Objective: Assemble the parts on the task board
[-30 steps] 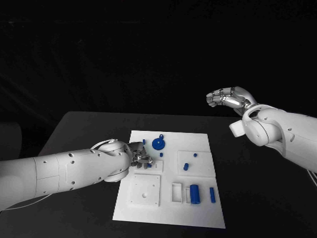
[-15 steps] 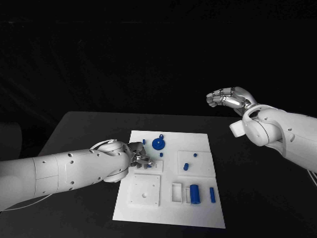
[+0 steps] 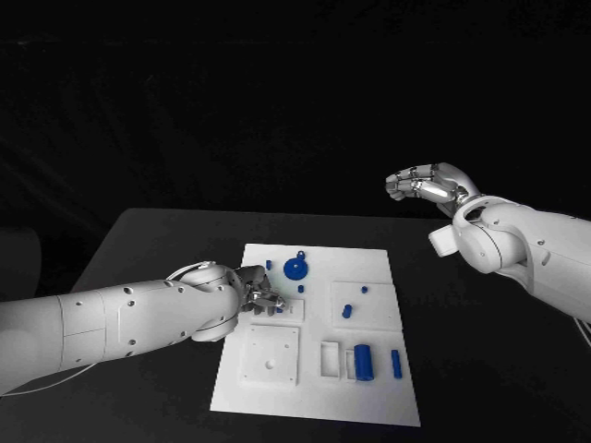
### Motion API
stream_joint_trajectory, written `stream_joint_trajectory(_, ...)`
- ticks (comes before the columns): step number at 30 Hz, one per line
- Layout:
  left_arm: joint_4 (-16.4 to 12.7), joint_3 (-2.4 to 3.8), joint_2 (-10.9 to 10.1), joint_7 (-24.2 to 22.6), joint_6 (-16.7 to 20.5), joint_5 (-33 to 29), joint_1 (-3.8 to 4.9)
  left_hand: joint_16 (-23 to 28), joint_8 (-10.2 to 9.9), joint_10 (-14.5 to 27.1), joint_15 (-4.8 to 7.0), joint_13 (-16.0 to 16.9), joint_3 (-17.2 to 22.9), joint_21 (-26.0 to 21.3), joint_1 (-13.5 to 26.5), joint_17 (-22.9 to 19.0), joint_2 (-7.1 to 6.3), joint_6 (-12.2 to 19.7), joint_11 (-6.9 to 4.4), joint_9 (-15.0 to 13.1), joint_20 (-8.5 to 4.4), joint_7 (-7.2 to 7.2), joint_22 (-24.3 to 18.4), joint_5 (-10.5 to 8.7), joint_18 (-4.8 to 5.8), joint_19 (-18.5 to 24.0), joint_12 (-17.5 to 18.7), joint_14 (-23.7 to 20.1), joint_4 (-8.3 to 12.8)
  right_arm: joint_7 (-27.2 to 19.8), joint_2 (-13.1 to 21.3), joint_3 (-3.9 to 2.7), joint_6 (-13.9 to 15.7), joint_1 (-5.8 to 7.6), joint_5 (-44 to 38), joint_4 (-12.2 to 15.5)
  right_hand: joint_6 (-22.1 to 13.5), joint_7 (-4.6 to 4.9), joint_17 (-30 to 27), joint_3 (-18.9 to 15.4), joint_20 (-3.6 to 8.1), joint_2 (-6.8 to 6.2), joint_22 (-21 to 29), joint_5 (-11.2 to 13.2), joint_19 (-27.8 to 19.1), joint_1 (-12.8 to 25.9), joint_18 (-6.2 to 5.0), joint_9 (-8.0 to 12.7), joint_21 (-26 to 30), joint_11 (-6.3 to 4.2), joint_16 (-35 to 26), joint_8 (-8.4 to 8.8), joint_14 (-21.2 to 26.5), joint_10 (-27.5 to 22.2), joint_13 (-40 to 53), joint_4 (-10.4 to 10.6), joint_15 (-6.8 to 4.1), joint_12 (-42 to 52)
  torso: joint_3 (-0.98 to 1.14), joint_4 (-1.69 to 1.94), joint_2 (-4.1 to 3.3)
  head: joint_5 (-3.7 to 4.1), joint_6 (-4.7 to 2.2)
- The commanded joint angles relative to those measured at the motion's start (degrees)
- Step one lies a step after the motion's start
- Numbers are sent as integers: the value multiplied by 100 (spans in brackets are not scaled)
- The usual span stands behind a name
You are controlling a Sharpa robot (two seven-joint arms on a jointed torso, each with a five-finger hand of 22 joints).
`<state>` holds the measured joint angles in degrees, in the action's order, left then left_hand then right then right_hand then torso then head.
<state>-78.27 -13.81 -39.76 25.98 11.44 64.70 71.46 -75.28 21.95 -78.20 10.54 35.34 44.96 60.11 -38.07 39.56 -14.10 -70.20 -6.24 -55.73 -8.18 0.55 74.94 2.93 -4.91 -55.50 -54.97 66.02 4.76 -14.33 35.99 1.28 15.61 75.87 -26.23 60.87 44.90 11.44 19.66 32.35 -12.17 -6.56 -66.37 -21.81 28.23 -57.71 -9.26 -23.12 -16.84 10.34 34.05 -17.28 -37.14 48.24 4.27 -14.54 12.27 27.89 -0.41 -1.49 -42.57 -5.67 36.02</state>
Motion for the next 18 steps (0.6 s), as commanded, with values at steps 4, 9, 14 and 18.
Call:
stream_joint_trajectory(4,-146,63,-121,-24,-1,-214,4,-47,-22,17,16,14,-32,-14,54,8,-149,44,-1,-12,-663,-9,14,-18,111,-29,-47,-31,-137,-42,5,-3,-62,-5,-12,-12,31,73,-17,-37,8,34,-13,-48,-37,1,77,12,42,6,15,-18,31,42,-13,-10,29,-40,2,-1,-1,0,-9)
stream_joint_trajectory(9,-242,328,-198,-77,-276,-669,16,-38,-41,50,17,11,-41,-20,38,2,-158,72,4,-11,-668,-15,16,-17,107,-9,-37,-59,-143,-40,11,-3,-75,-6,-9,-39,31,74,-25,-39,6,33,-17,-59,-39,3,79,13,49,7,17,-18,35,42,-16,-10,31,-41,5,4,3,6,-28)
stream_joint_trajectory(14,-275,531,-248,-187,-424,-1227,152,213,-314,455,-148,-93,-94,-273,-479,-110,444,421,149,86,-564,-174,-50,-10,216,365,197,-426,420,-35,0,-3,-78,-6,-5,-67,33,74,-29,-40,6,34,-18,-62,-40,4,80,14,52,7,18,-19,38,43,-17,-9,32,-40,2,-1,1,-7,-59)
stream_joint_trajectory(18,-192,562,-238,-383,-696,-1427,342,349,-511,711,-260,-162,-135,-430,-501,-177,415,656,233,263,-505,-274,-108,-14,278,514,345,-616,518,-29,2,-3,-85,-6,-5,-77,34,73,-32,-41,5,36,-20,-64,-40,4,80,14,55,6,19,-20,39,46,-17,-9,33,-40,5,-8,-2,-21,-82)
